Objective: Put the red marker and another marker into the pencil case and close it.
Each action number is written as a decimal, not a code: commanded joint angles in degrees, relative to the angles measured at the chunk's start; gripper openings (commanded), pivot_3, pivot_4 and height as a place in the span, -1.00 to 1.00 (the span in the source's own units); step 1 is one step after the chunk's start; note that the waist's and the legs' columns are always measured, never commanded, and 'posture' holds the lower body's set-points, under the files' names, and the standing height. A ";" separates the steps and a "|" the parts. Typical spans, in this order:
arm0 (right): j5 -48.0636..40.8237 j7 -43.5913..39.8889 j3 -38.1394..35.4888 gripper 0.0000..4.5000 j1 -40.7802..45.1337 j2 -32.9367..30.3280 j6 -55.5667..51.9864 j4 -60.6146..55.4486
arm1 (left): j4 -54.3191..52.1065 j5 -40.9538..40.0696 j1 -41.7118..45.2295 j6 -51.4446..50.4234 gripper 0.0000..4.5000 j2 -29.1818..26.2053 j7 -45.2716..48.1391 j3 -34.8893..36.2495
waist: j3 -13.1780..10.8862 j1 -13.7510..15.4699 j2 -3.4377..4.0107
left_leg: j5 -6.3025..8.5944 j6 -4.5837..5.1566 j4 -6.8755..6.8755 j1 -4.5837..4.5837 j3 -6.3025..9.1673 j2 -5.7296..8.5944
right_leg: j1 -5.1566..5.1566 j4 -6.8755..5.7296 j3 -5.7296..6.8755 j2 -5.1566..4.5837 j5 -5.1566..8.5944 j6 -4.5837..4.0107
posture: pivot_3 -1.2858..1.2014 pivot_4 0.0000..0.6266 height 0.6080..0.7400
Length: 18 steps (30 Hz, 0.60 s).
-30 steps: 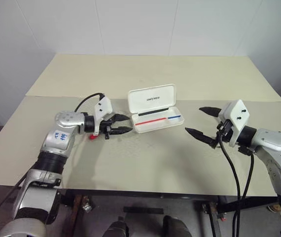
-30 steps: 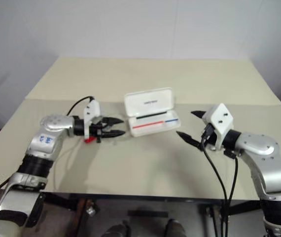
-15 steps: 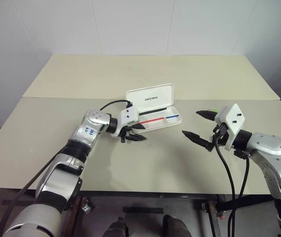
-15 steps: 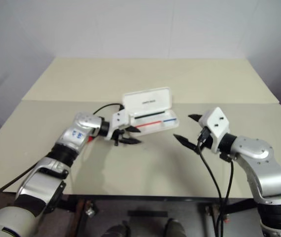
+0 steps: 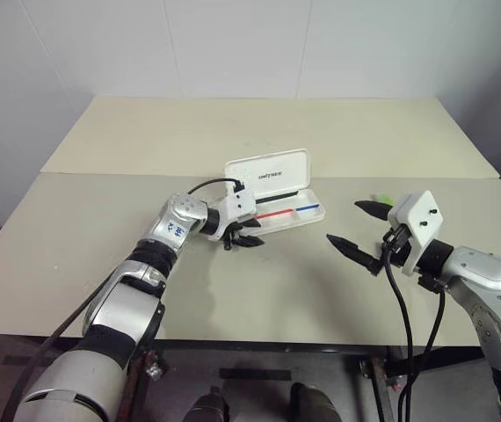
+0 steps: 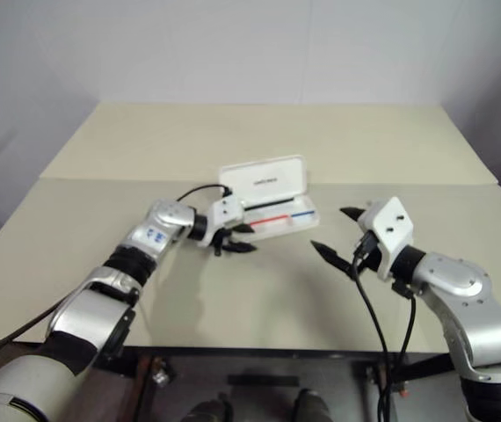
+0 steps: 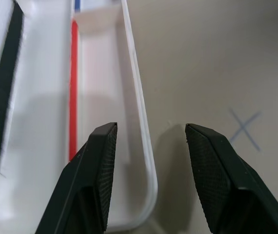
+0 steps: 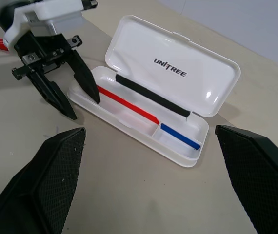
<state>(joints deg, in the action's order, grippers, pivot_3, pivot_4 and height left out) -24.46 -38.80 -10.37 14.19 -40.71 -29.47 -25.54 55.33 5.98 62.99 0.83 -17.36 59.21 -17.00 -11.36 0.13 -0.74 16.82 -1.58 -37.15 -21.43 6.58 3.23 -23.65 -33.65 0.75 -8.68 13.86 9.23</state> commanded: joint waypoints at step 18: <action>-2.69 -0.70 -5.13 1.00 -0.37 -3.07 -1.35 -3.12 | 3.96 5.18 1.80 0.77 -0.99 1.72 0.58 -2.02 | 0.01 0.14 0.00 | 0.03 0.06 -0.06 0.06 -0.02 0.00 | 0.04 -0.09 -0.03 0.00 -0.01 0.01 | 0.03 -0.52 1.00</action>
<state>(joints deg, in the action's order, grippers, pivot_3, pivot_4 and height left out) -26.07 -38.96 -13.79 13.88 -42.62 -31.31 -26.25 59.22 10.01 66.59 1.21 -16.03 58.33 -17.96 -11.36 0.27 -0.74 16.85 -1.52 -37.20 -21.37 6.55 3.22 -23.61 -33.73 0.72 -8.68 13.85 9.25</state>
